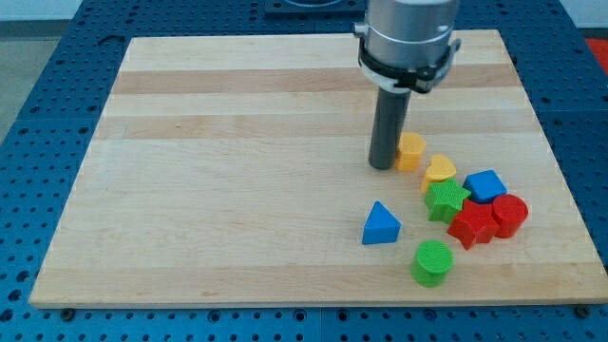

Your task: Move your arm towards the green circle

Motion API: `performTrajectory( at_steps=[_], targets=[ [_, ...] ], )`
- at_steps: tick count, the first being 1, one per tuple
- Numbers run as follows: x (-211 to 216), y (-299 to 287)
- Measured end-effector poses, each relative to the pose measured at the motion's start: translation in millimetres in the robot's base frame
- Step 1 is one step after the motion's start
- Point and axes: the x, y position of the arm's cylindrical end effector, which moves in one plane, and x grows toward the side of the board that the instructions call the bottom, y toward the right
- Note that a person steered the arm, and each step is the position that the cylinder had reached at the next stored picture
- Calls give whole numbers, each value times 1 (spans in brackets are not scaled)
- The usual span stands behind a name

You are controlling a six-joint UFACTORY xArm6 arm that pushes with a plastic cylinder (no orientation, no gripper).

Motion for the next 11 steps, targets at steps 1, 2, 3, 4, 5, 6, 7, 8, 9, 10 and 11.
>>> performTrajectory(
  at_steps=[1, 2, 3, 4, 5, 6, 7, 8, 9, 10, 11],
  targets=[
    [-2, -8],
    [-23, -8],
    [-75, 13],
    [-86, 88],
    [-84, 183],
    [-43, 258],
    [-2, 268],
    [66, 266],
    [132, 247],
    [165, 189],
    [171, 142]
  ],
)
